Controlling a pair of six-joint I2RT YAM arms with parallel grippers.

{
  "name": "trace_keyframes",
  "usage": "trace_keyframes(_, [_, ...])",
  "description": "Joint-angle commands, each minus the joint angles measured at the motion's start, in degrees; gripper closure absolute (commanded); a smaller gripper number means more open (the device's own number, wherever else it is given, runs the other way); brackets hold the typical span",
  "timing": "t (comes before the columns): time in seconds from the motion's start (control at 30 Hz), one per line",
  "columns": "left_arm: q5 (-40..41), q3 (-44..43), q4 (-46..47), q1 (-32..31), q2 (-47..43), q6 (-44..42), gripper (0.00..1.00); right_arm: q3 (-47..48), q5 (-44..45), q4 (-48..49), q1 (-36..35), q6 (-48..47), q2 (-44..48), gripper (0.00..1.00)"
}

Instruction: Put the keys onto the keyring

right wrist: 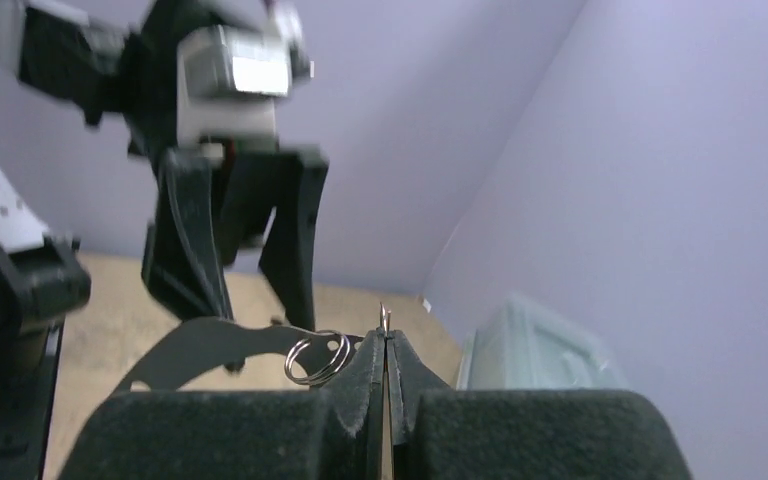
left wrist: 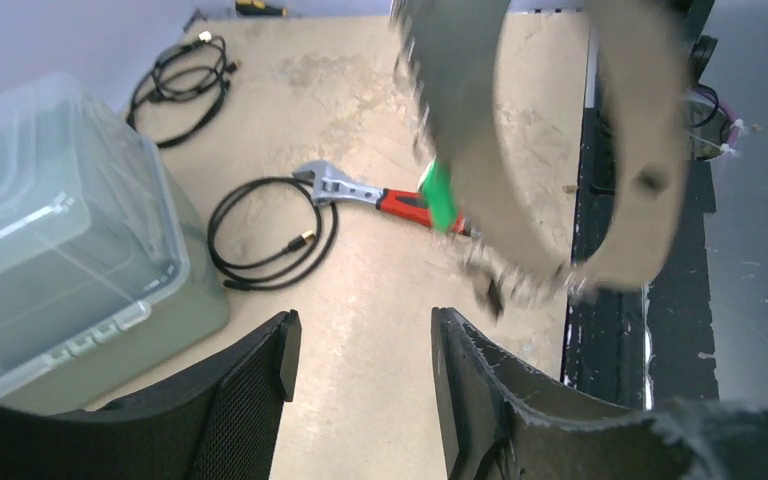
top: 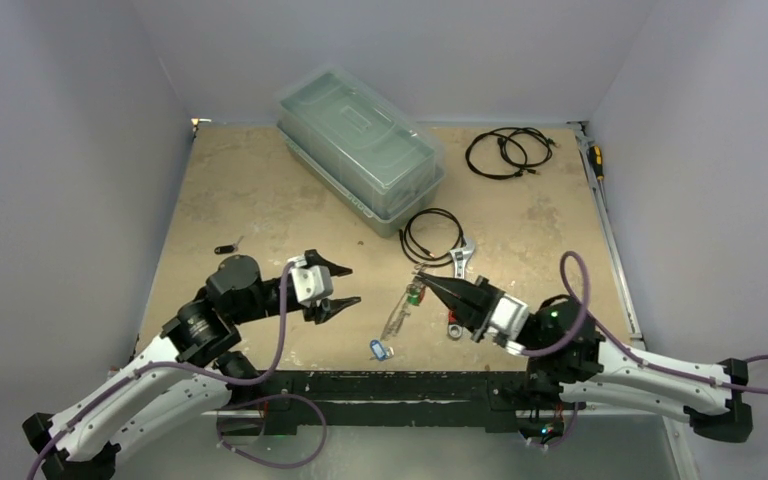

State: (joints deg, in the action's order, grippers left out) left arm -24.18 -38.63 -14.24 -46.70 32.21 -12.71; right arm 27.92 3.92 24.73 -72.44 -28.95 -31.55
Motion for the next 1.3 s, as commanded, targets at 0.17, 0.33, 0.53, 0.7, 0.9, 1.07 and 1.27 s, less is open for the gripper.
trace_keyframes(0.17, [4.4, 4.3, 8.6, -0.3, 5.9, 16.1, 0.52, -2.5, -5.5, 11.1, -0.2, 3.4, 8.9, 1.00])
trace_keyframes(0.33, [4.3, 5.4, 9.1, -0.6, 9.0, 21.5, 0.55, -2.6, -6.7, 10.8, -0.2, 4.5, 10.2, 1.00])
trace_keyframes(0.53, [12.5, 7.9, 10.3, -0.9, 9.8, 33.1, 0.60, -3.0, -6.4, 10.8, -0.2, 5.0, 10.9, 1.00])
trace_keyframes(0.7, [16.7, 9.5, 9.0, -1.5, 12.6, 44.9, 0.62, -2.8, -5.5, 10.5, -0.2, 5.5, 10.0, 1.00])
trace_keyframes(0.9, [26.8, 10.9, 8.4, -11.7, 15.5, 49.8, 0.65, -2.3, -4.1, 9.8, -0.2, 5.5, 9.3, 1.00])
trace_keyframes(1.07, [27.7, 12.8, 12.0, -17.4, 18.4, 40.2, 0.63, -2.8, -2.4, 10.0, -0.2, 5.4, 10.8, 1.00])
trace_keyframes(1.27, [23.0, 14.4, 18.4, -17.5, 24.7, 35.9, 0.64, -2.9, -1.2, 9.8, -0.2, 5.2, 11.2, 1.00])
